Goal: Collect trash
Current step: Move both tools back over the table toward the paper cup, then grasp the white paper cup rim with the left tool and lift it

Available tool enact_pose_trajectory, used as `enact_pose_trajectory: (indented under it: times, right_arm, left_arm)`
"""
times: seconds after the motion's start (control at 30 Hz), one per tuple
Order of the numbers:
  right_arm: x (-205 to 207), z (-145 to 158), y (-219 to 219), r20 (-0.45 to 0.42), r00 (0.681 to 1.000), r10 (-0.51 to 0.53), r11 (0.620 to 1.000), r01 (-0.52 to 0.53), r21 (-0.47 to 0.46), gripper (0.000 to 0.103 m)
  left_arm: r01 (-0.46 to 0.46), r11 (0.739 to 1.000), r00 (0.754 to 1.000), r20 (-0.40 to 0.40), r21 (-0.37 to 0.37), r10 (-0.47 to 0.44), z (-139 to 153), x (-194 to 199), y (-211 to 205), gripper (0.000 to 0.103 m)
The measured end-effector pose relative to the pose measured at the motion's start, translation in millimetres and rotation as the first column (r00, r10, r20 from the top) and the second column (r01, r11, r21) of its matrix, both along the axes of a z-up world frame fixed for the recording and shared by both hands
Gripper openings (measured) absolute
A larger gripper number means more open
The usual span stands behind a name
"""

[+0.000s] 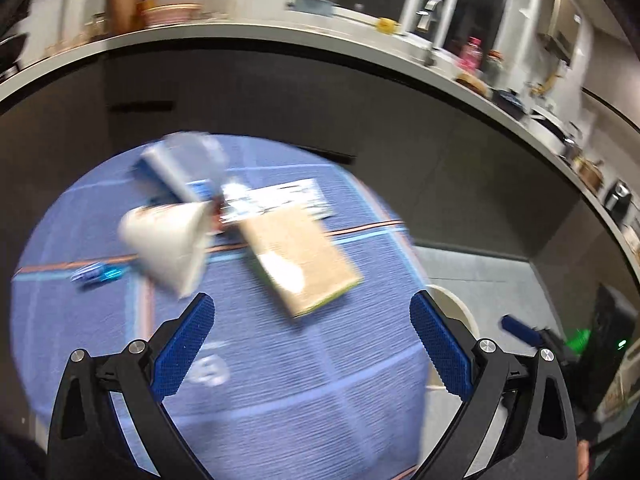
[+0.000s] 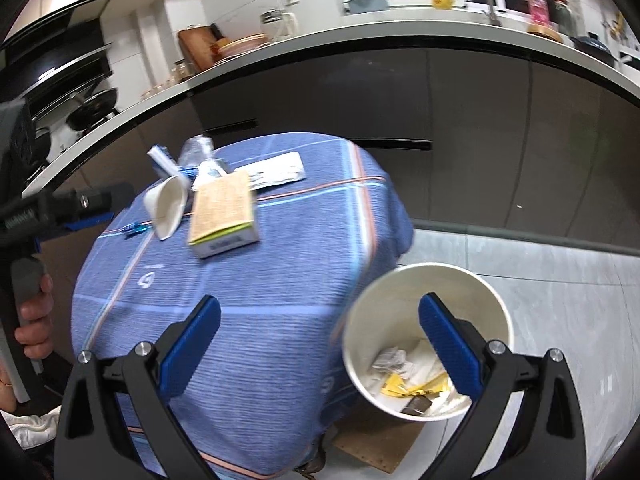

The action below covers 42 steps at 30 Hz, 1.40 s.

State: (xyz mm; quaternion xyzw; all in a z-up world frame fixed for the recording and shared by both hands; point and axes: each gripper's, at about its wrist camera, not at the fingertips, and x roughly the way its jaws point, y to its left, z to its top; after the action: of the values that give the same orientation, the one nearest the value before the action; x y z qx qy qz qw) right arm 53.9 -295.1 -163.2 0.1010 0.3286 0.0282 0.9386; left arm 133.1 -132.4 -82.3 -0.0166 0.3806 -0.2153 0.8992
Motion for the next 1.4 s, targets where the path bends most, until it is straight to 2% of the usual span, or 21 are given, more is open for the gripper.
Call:
enact_pose_trajectory:
  times: [0.17, 0.3, 0.43, 0.6, 0.77, 0.9, 1.03, 1.13, 1.2, 1.4]
  right_arm:
    - [14.6, 5.3, 35.1, -0.017, 0.998, 0.067, 0.998, -0.067, -0.004, 0.1]
    - [31.8, 6.7, 62.7, -0.048, 0.993, 0.107, 0.994, -0.108, -0.018, 0.1]
    - [55.4, 2.8, 85.4, -0.08, 0.988, 0.133, 0.991, -0.135, -0.023, 0.1]
    - [88.6, -5.3, 102.1, -0.126, 0.983, 0.134, 0.988, -0.141, -0.055, 0.099]
    - [120.9, -13.7, 114.5, -0.155, 0.979, 0.133, 0.984, -0.149, -0.095, 0.099]
    - [142.0, -18.3, 121.6, -0.157, 0.979, 0.128, 0.978, -0.151, -0.141, 0.099]
    - [156.7, -21.7, 120.0, -0.156, 0.981, 0.118, 0.981, -0.139, -0.134, 0.099]
    - [164.0, -24.0, 117.4, -0.155, 0.981, 0.115, 0.983, -0.135, -0.123, 0.099]
    - [166.6, -25.8, 115.9, -0.156, 0.981, 0.117, 0.985, -0.134, -0.11, 0.099]
    - [166.8, -27.8, 115.2, -0.154, 0.981, 0.12, 0.984, -0.138, -0.115, 0.081]
  left_arm:
    - [-0.121, 0.993, 0.993, -0.012, 0.004, 0.121, -4.5, 3.8, 54.4, 0.095]
    - [-0.177, 0.984, 0.984, -0.018, 0.006, 0.177, -8.7, 6.7, 82.6, 0.095]
    - [-0.208, 0.978, 0.977, -0.047, -0.015, 0.207, -16.4, 12.6, 101.0, 0.095]
    - [-0.216, 0.976, 0.975, -0.052, 0.002, 0.216, -25.4, 23.5, 112.0, 0.095]
    - [-0.216, 0.976, 0.975, -0.048, 0.008, 0.216, -29.1, 41.4, 111.6, 0.094]
    - [-0.204, 0.979, 0.979, -0.015, 0.028, 0.205, -28.5, 57.4, 103.6, 0.094]
    - [-0.177, 0.983, 0.984, 0.003, 0.057, 0.177, -29.3, 72.5, 89.8, 0.094]
    - [-0.143, 0.987, 0.99, 0.012, 0.075, 0.143, -30.6, 79.5, 78.2, 0.09]
    - [-0.132, 0.986, 0.991, 0.024, 0.101, 0.13, -32.3, 82.7, 70.8, 0.083]
    - [-0.11, 0.984, 0.994, 0.021, 0.141, 0.108, -38.2, 90.8, 57.7, 0.074]
